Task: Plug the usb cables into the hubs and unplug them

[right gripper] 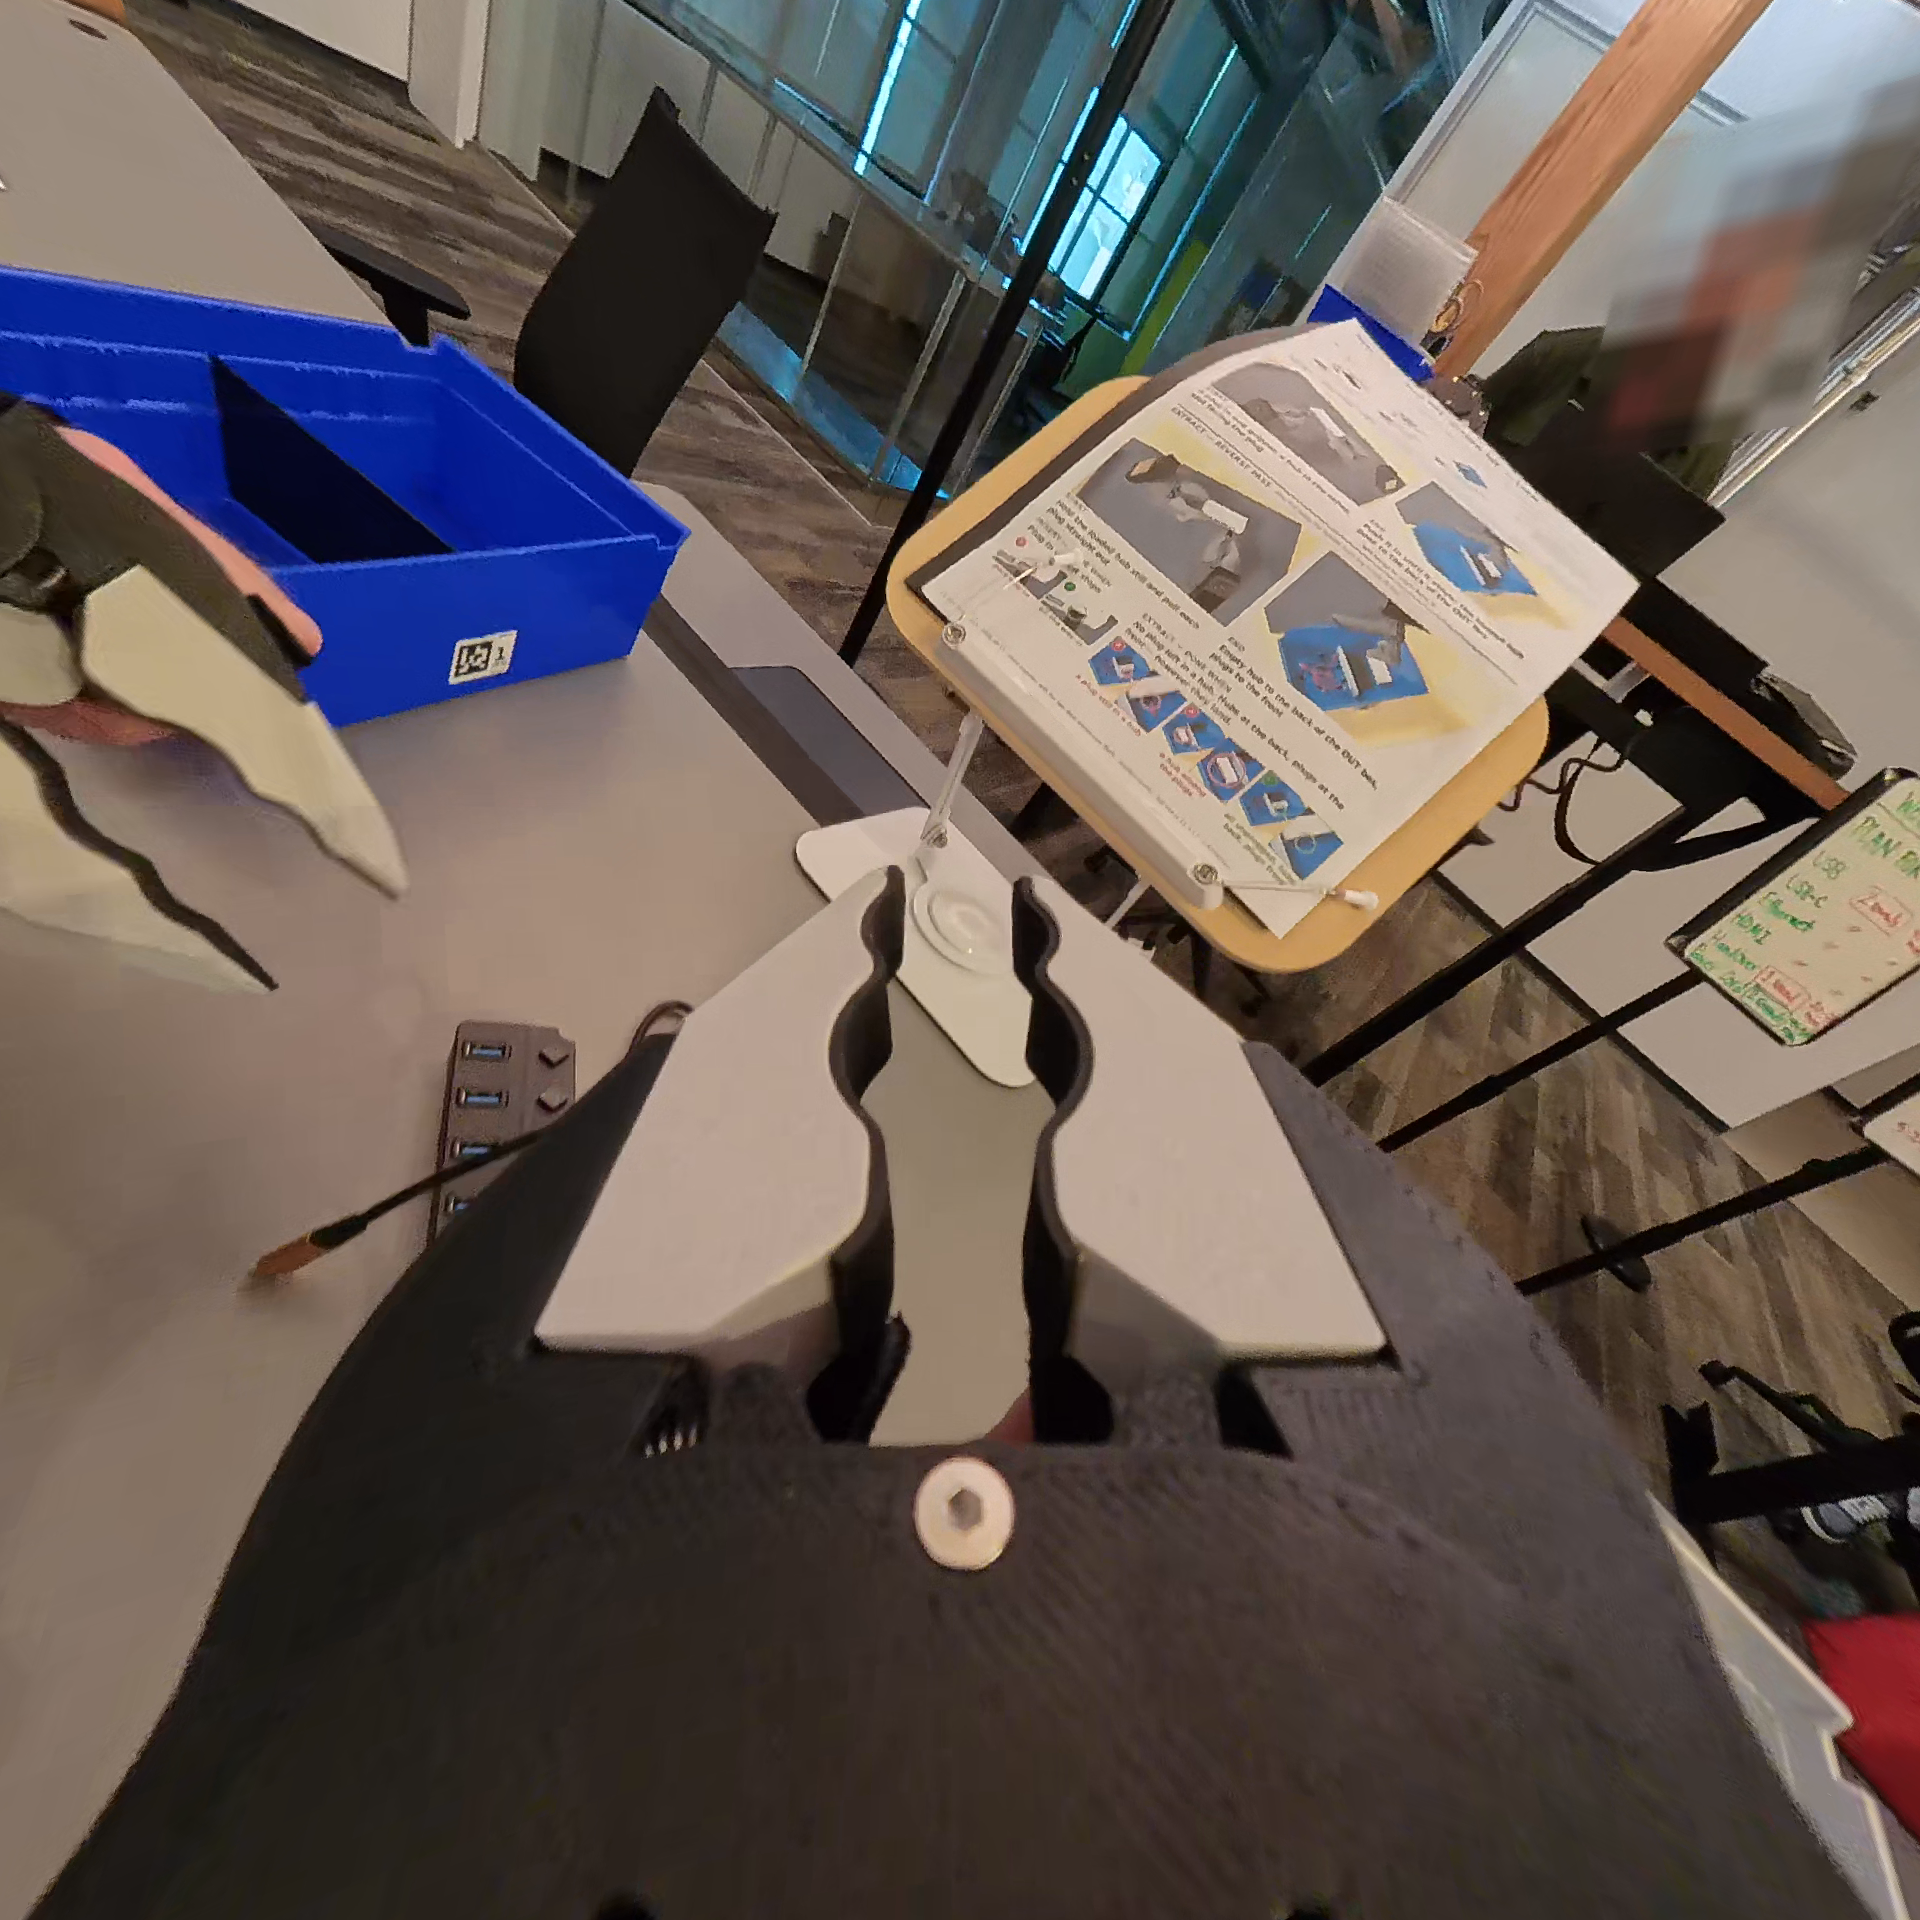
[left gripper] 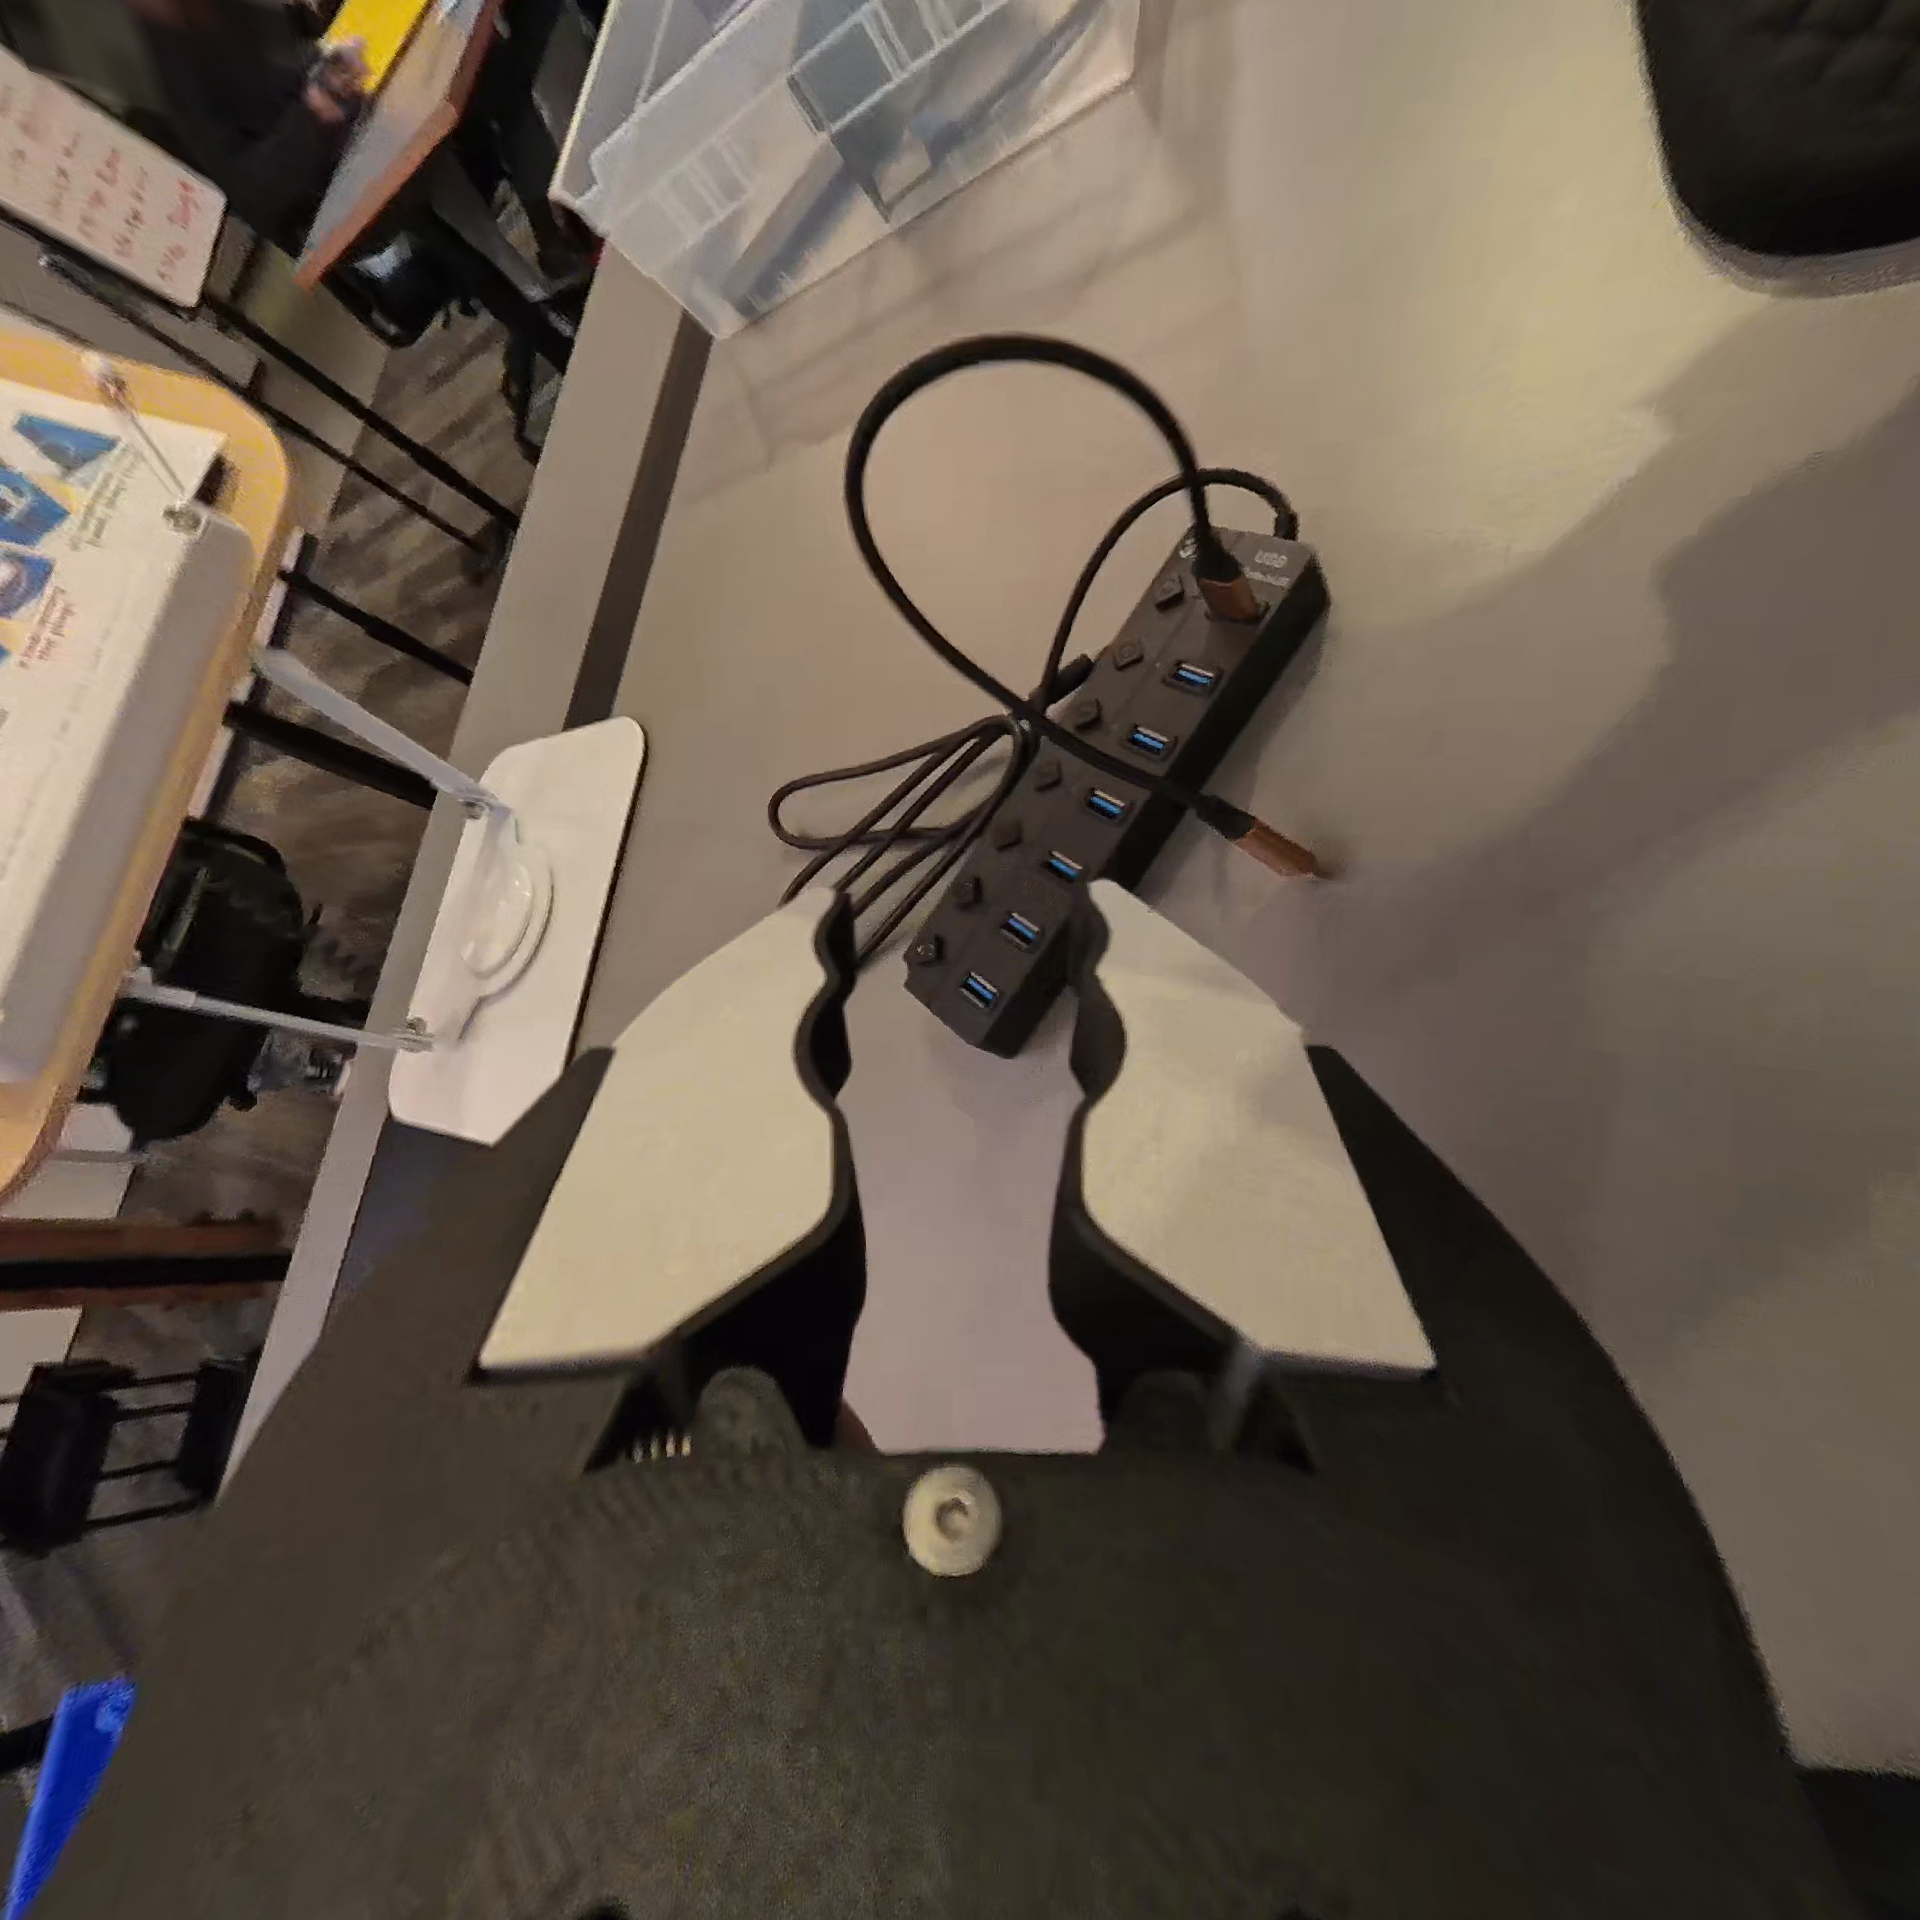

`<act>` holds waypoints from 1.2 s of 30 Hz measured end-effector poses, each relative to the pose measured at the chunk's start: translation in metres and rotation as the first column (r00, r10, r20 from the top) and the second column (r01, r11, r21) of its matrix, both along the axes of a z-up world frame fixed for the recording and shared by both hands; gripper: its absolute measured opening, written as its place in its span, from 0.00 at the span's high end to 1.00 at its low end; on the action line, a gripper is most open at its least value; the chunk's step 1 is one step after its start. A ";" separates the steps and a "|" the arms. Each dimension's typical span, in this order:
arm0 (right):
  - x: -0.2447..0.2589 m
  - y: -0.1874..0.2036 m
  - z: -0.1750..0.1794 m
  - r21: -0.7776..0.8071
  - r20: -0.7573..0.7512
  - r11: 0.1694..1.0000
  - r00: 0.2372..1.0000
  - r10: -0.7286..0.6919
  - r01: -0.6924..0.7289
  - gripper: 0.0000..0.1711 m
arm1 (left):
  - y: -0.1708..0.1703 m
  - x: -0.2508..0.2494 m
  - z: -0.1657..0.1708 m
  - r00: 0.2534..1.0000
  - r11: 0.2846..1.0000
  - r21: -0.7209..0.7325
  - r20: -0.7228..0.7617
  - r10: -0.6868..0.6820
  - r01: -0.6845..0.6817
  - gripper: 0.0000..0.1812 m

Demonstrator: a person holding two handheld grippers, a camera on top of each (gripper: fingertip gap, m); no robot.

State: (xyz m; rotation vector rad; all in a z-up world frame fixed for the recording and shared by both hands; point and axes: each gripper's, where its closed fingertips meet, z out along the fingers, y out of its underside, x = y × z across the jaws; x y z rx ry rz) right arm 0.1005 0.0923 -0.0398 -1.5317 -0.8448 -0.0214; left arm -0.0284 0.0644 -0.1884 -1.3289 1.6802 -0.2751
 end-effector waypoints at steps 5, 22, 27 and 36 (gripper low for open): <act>0.021 -0.011 -0.021 -0.030 -0.014 1.000 1.000 0.007 -0.008 0.89 | 0.012 -0.003 -0.003 0.994 0.992 -0.092 0.057 0.089 -0.084 0.64; 0.048 0.031 -0.143 -0.269 0.108 0.955 0.990 -0.096 0.122 0.62 | 0.071 0.010 -0.052 0.936 0.911 -0.233 0.009 0.351 -0.340 0.47; 0.046 0.027 -0.182 -0.411 0.111 0.907 0.993 -0.045 0.087 0.38 | 0.071 0.009 -0.066 0.935 0.889 -0.303 -0.021 0.355 -0.344 0.37; 0.051 0.015 -0.240 -0.575 0.068 0.817 0.998 0.002 0.037 0.22 | 0.079 -0.022 -0.078 0.905 0.830 -0.388 -0.030 0.424 -0.401 0.33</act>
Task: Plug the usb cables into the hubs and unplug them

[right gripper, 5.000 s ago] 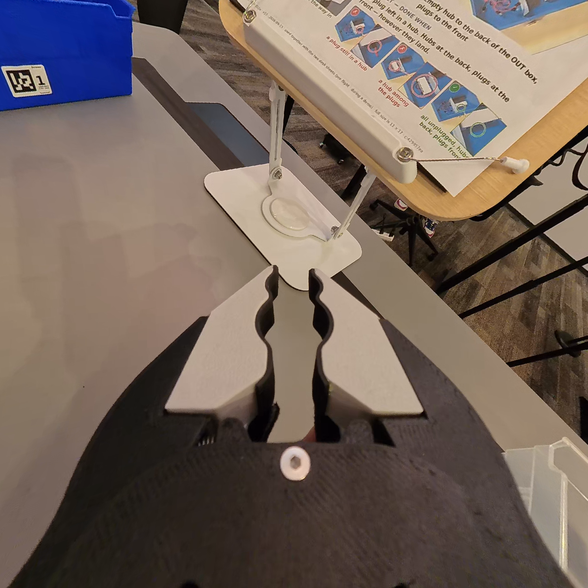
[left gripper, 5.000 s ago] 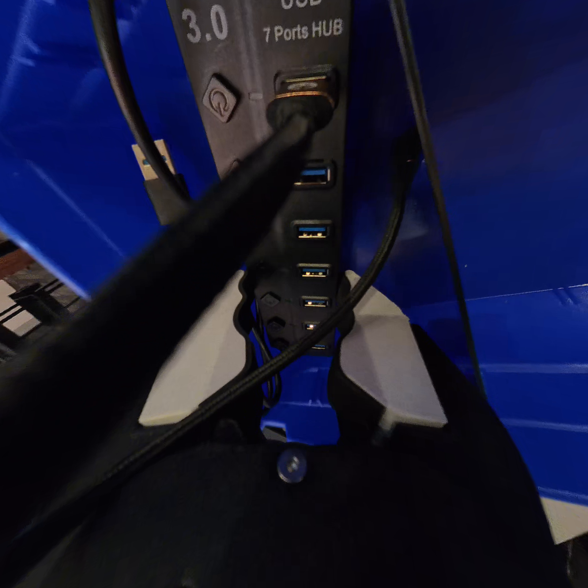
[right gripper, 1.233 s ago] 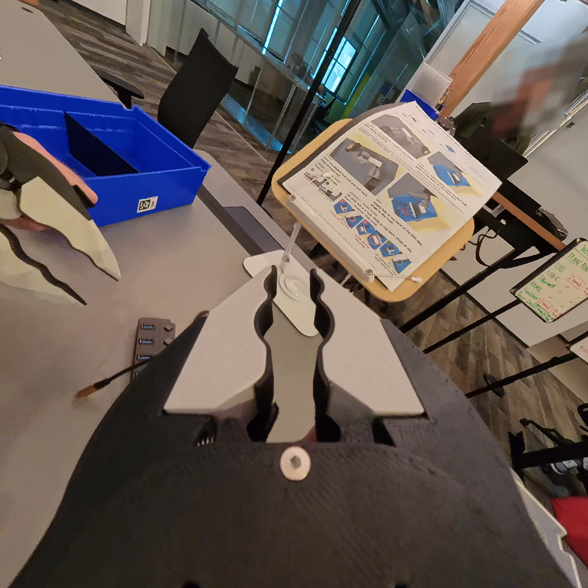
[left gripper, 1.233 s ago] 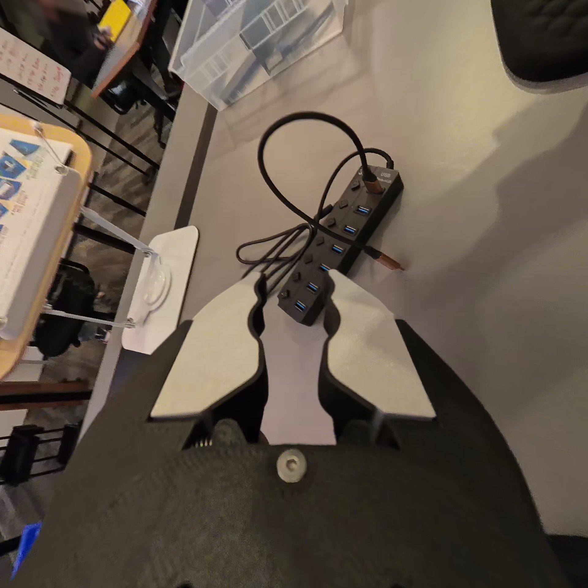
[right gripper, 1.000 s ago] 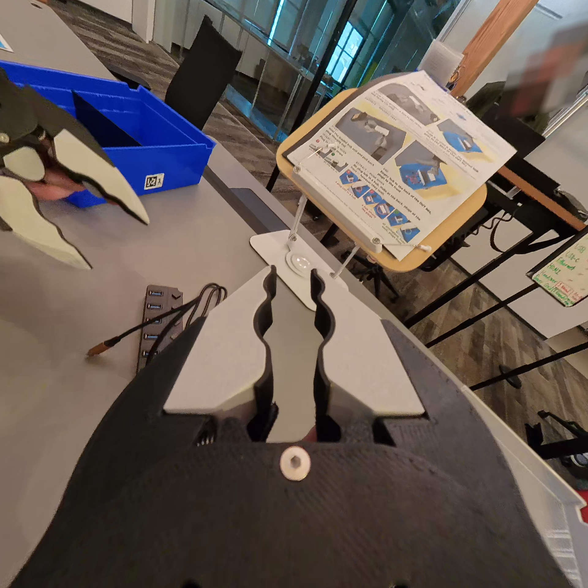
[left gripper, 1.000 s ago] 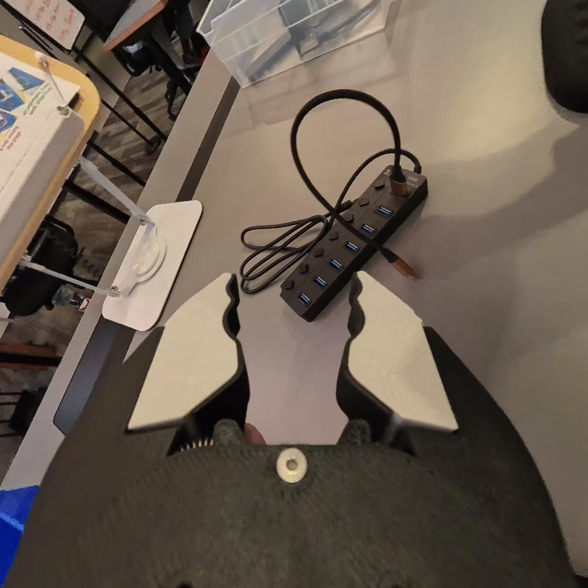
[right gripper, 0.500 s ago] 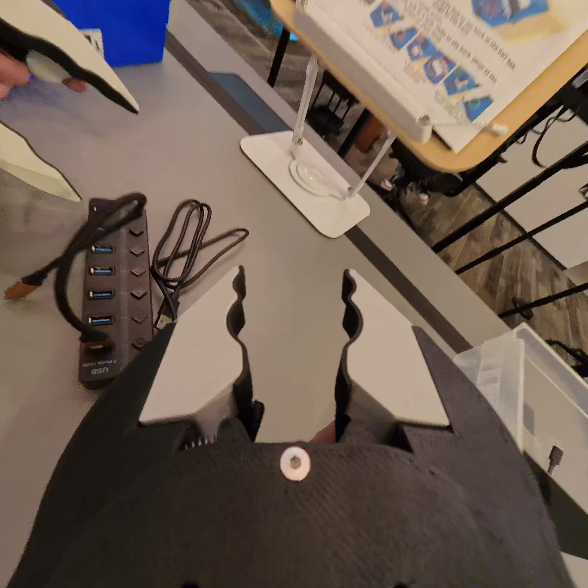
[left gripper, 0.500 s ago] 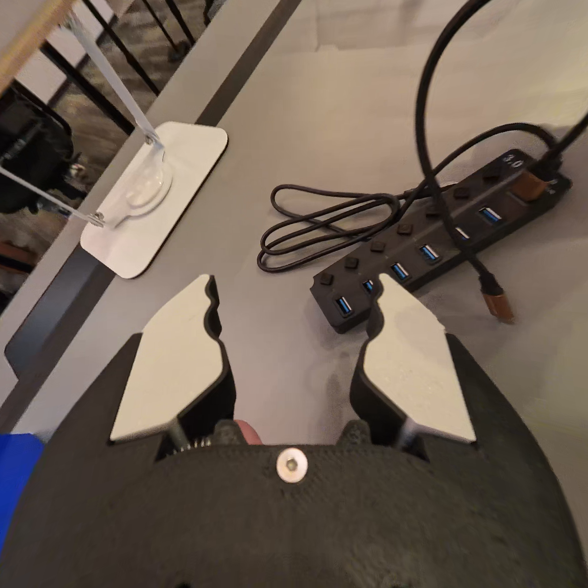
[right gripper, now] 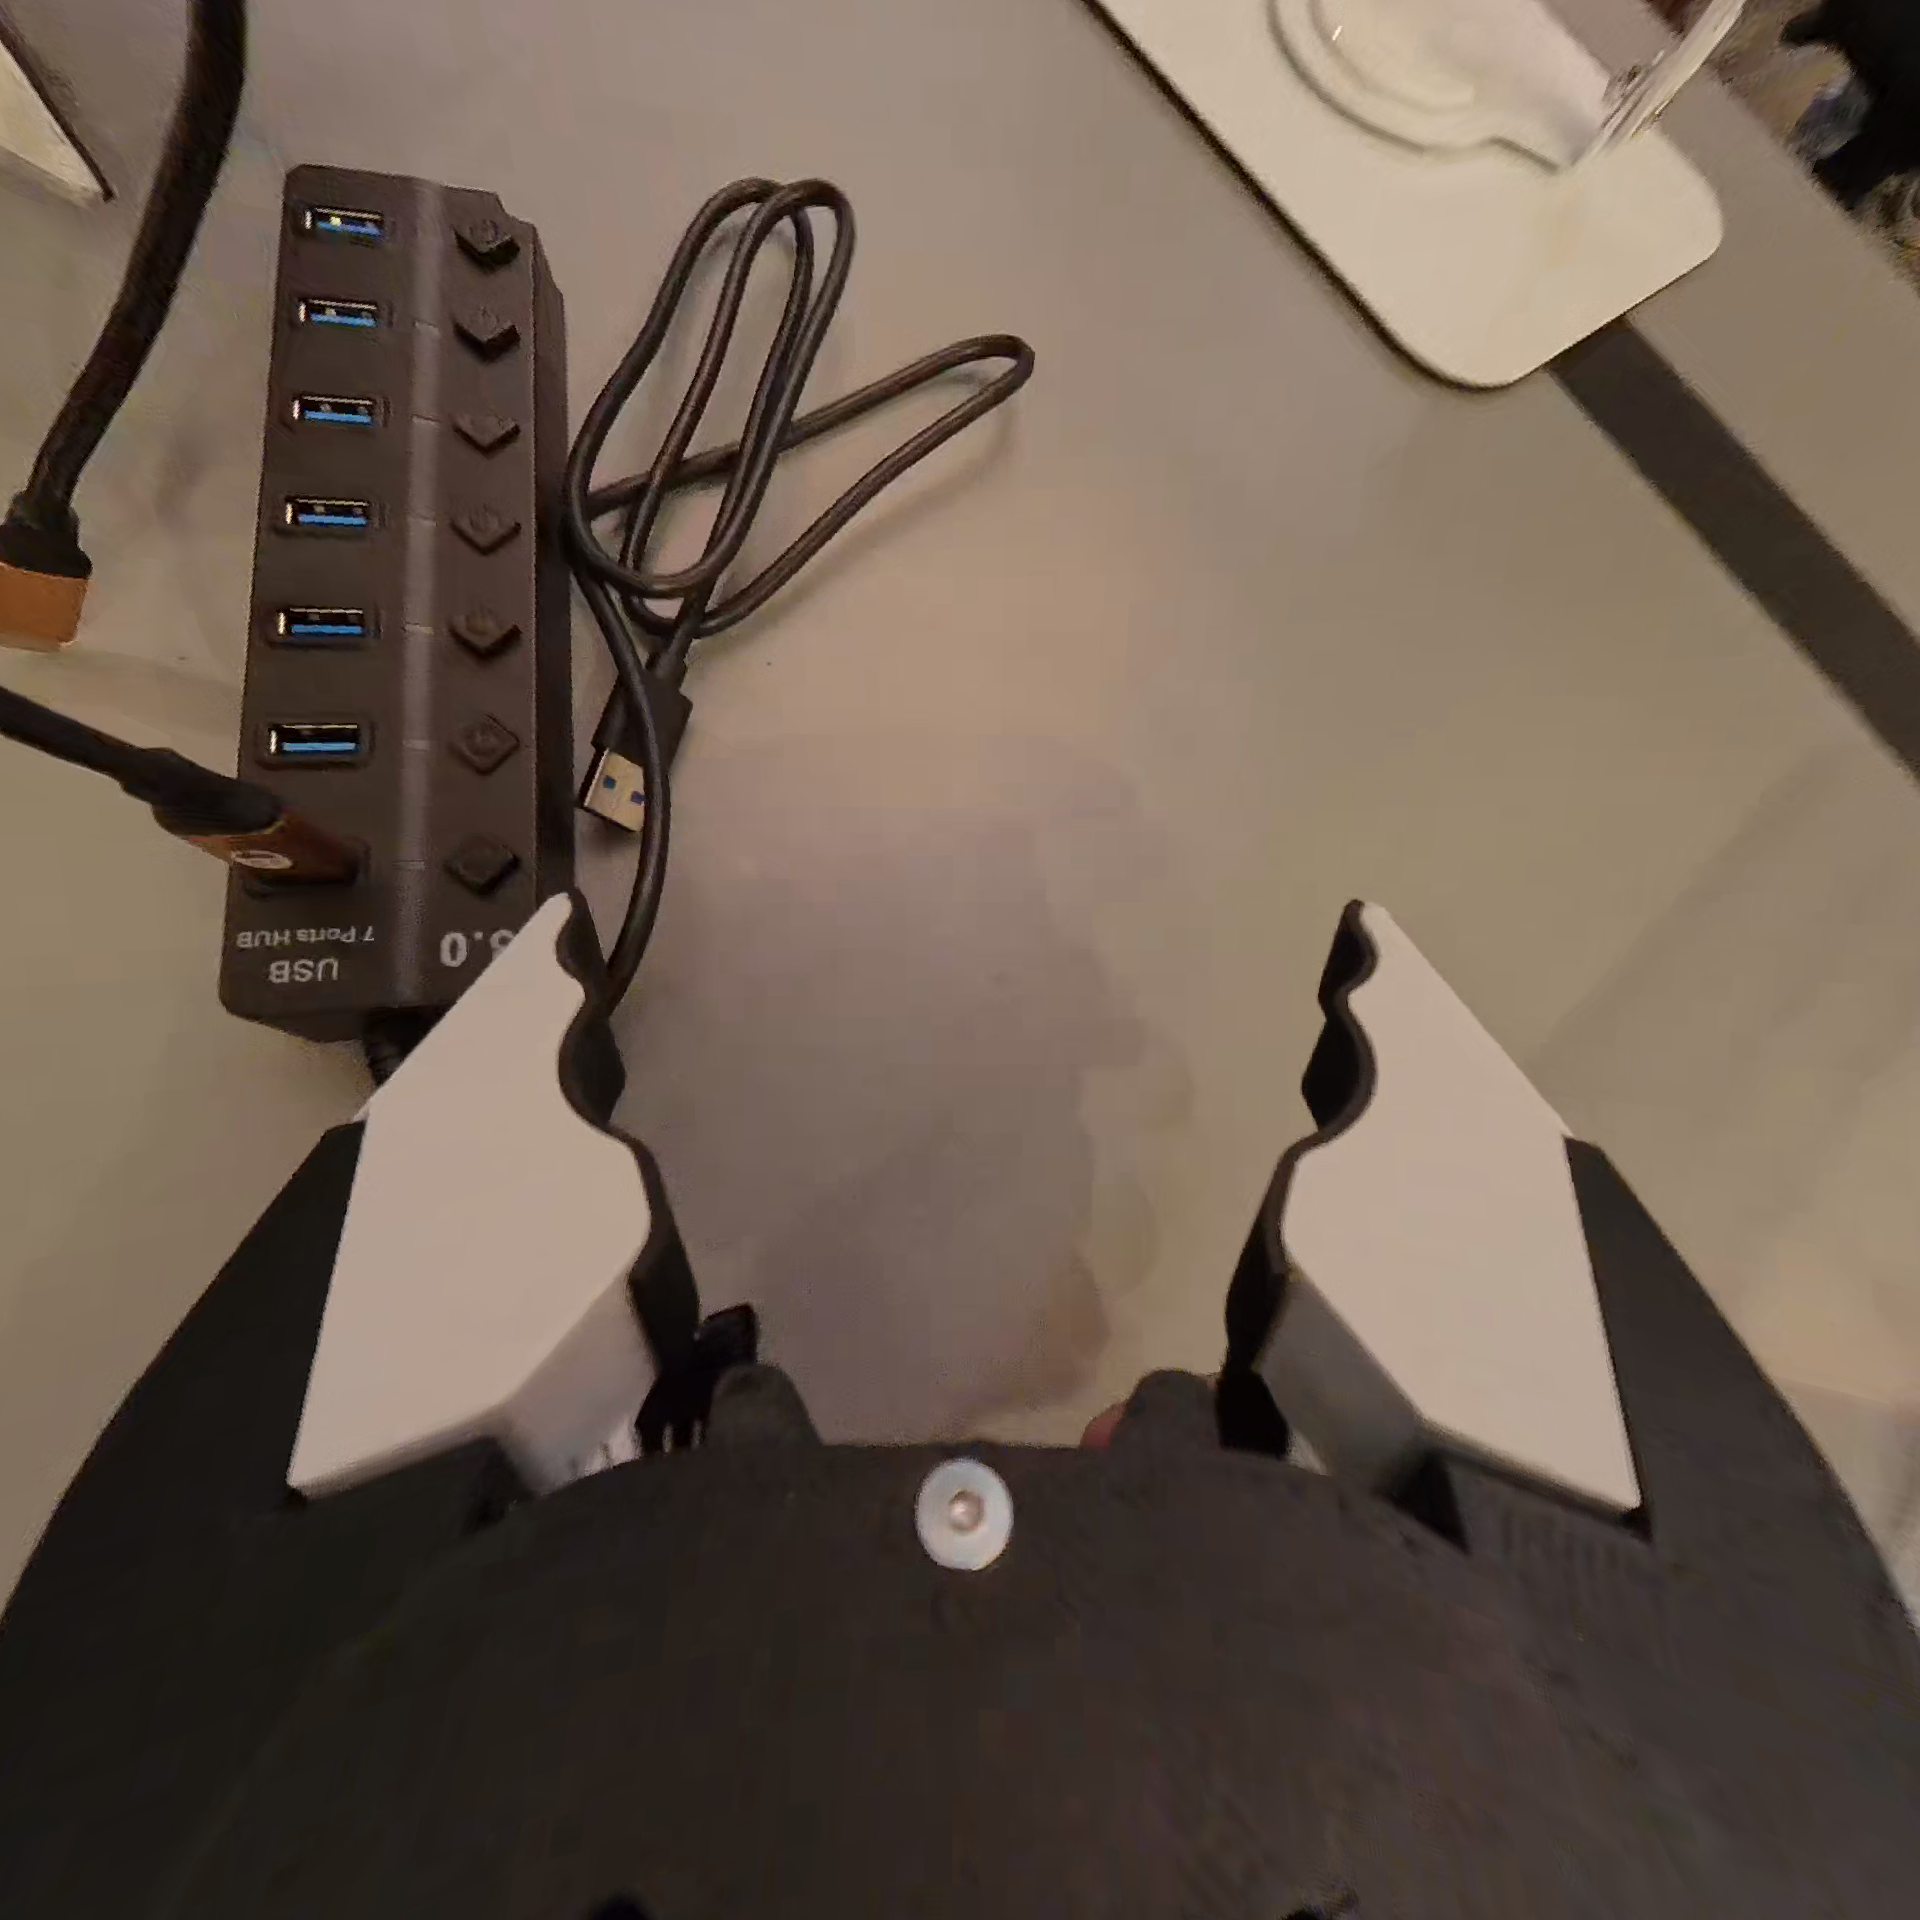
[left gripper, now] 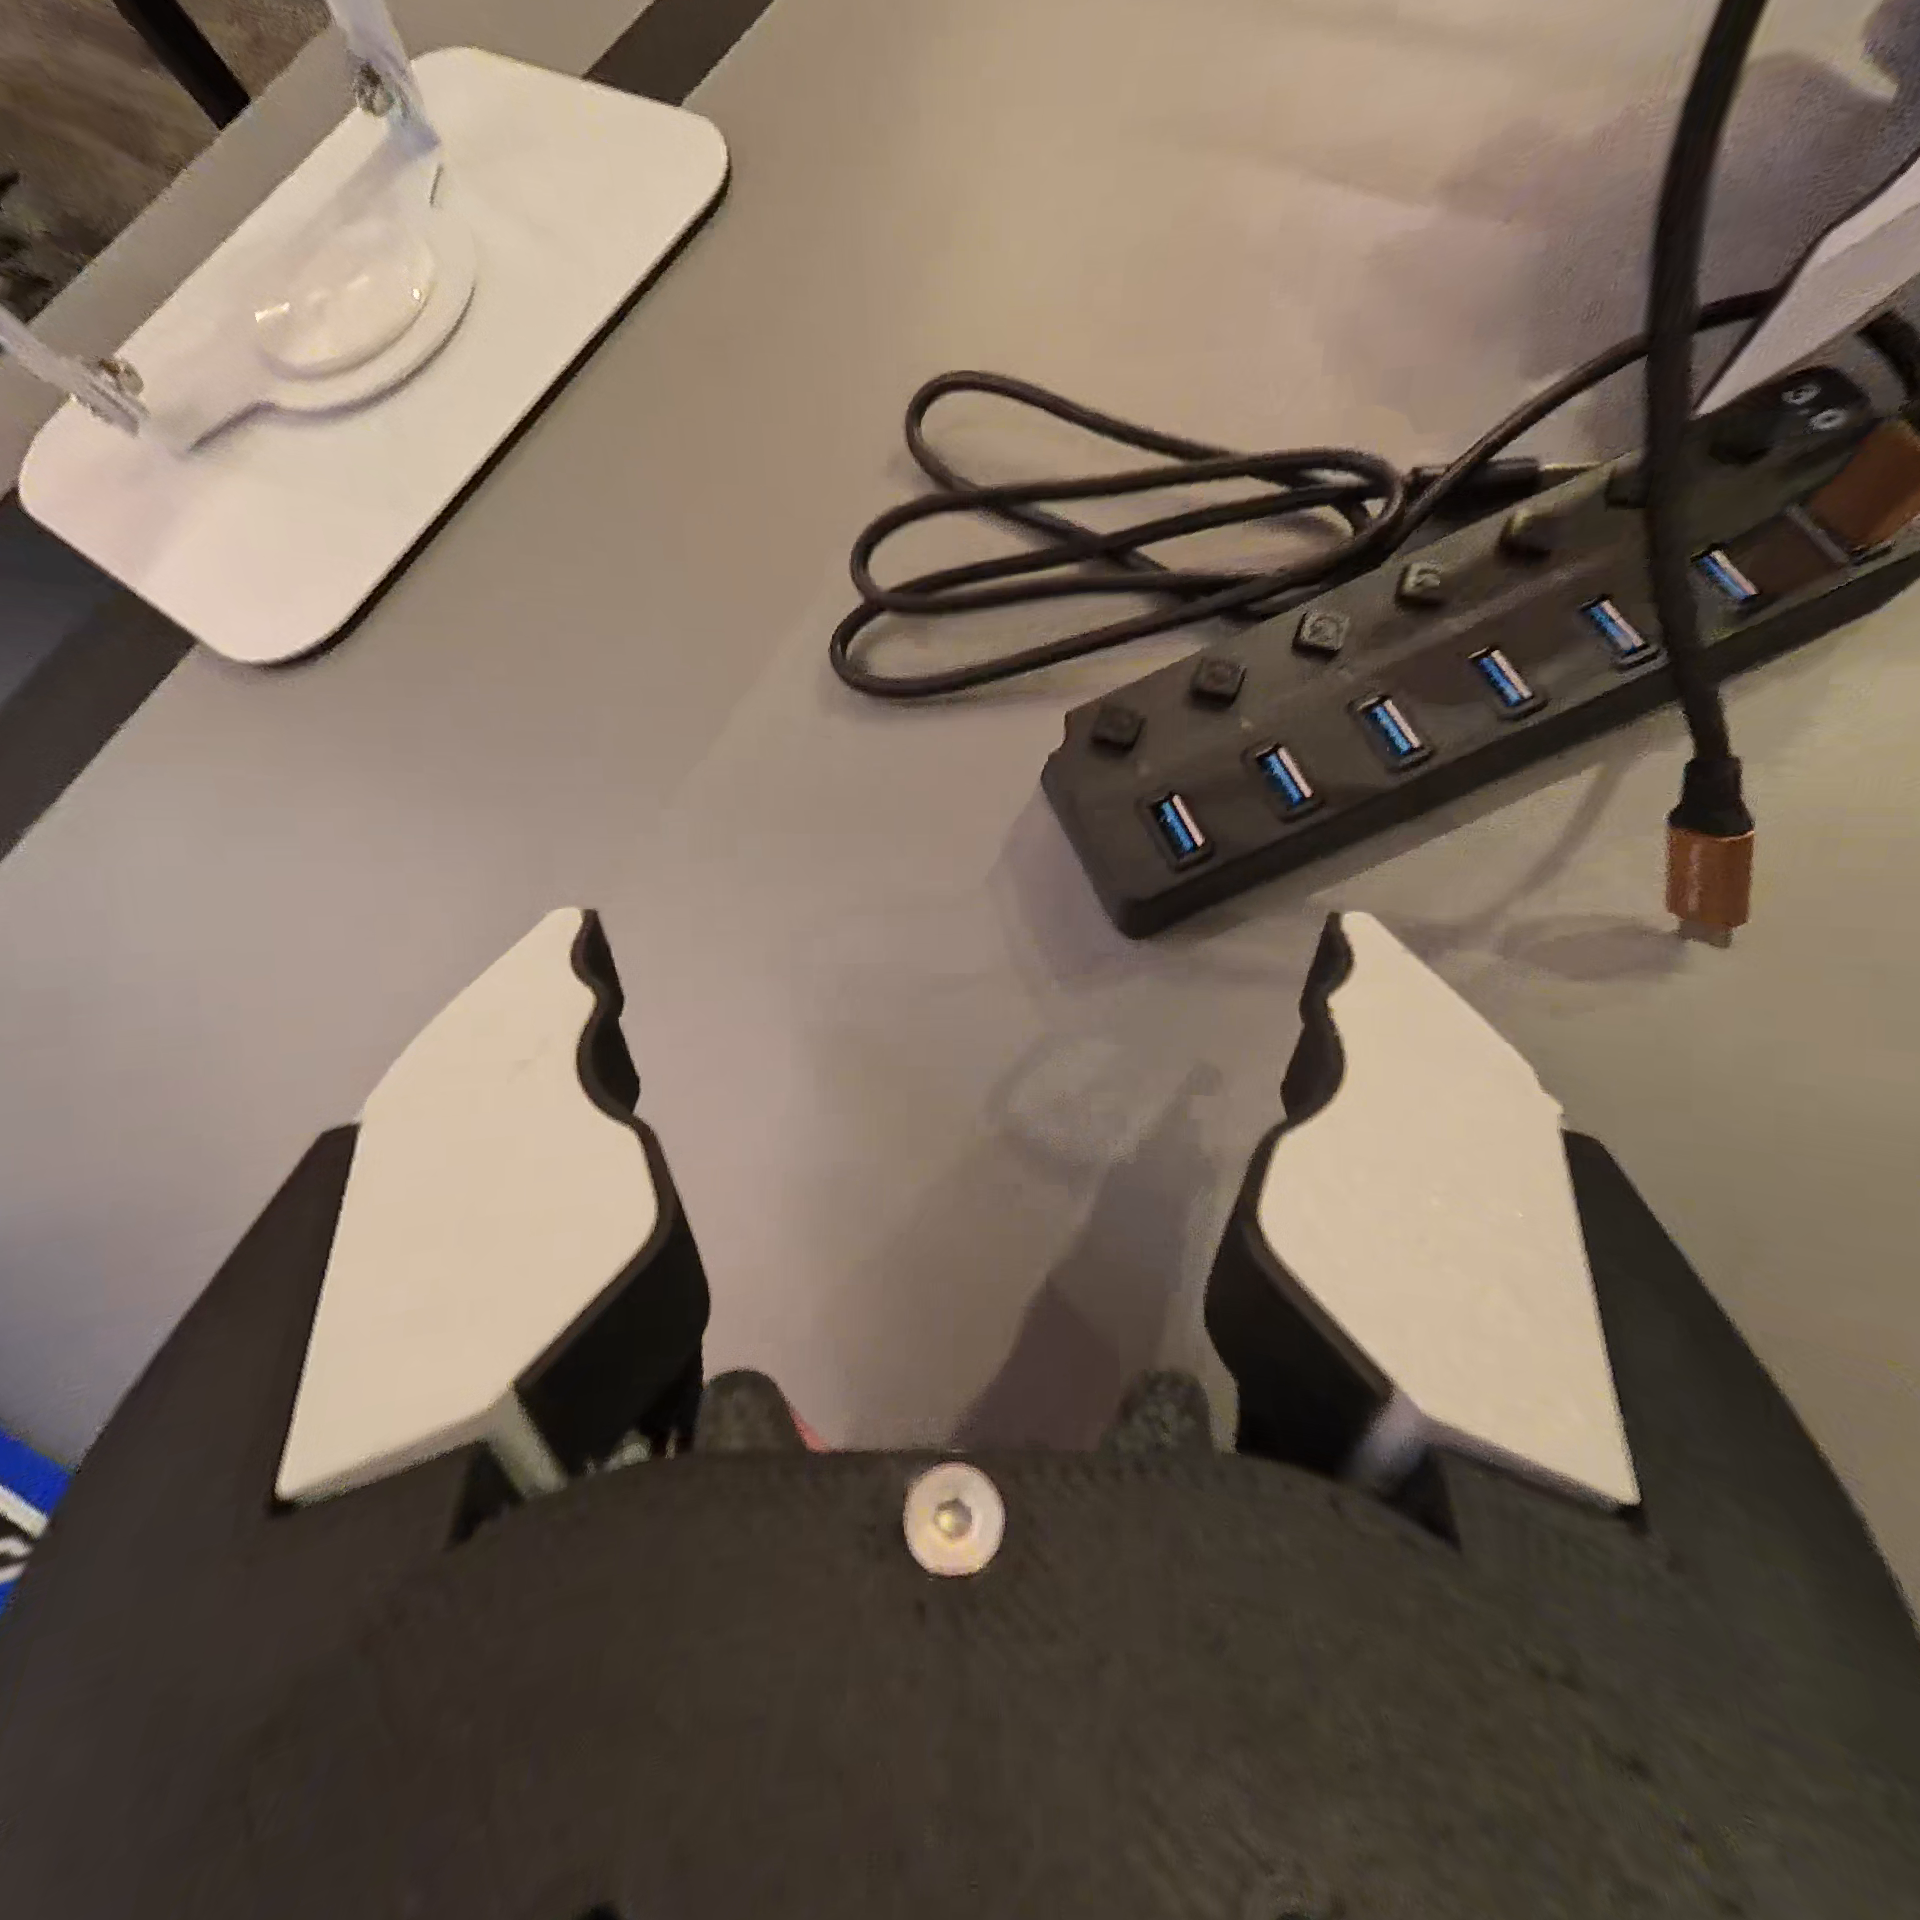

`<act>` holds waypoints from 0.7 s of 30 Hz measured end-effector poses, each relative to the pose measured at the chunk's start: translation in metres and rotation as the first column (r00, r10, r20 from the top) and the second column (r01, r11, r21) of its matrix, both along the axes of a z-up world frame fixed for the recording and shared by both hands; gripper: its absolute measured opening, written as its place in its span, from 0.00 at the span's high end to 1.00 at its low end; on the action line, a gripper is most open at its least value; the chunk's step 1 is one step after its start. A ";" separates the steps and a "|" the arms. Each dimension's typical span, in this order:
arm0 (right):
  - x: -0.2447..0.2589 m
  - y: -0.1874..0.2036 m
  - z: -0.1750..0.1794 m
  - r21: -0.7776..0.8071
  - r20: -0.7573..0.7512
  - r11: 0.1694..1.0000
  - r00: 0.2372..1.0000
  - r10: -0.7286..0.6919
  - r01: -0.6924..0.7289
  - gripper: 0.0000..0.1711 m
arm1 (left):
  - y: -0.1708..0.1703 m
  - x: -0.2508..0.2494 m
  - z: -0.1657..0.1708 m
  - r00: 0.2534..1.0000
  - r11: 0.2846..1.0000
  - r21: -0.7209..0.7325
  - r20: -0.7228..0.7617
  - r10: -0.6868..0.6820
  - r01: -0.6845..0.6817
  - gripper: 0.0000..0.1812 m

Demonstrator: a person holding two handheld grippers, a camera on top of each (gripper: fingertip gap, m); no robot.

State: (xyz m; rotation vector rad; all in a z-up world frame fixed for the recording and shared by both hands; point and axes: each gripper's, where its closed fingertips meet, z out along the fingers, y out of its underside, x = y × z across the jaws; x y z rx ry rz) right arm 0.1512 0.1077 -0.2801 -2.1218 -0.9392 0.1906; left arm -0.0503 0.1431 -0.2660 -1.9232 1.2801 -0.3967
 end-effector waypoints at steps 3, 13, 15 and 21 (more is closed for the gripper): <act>0.000 0.000 -0.008 -0.057 -0.072 0.998 0.997 -0.004 0.000 0.20 | 0.005 -0.009 -0.015 0.999 0.999 -0.029 -0.025 0.033 -0.033 0.33; 0.014 -0.002 -0.015 -0.074 -0.007 0.997 1.000 -0.013 0.013 0.14 | -0.003 -0.010 -0.037 0.992 0.987 -0.149 -0.120 0.044 -0.062 0.29; 0.016 -0.003 -0.013 -0.065 -0.009 0.998 1.000 -0.020 0.020 0.14 | -0.003 -0.010 -0.038 0.990 0.982 -0.170 -0.124 0.062 -0.083 0.29; 0.028 -0.009 -0.011 -0.066 0.007 0.997 0.999 -0.046 0.047 0.14 | 0.002 -0.018 -0.039 0.982 0.975 -0.165 -0.142 0.125 -0.148 0.22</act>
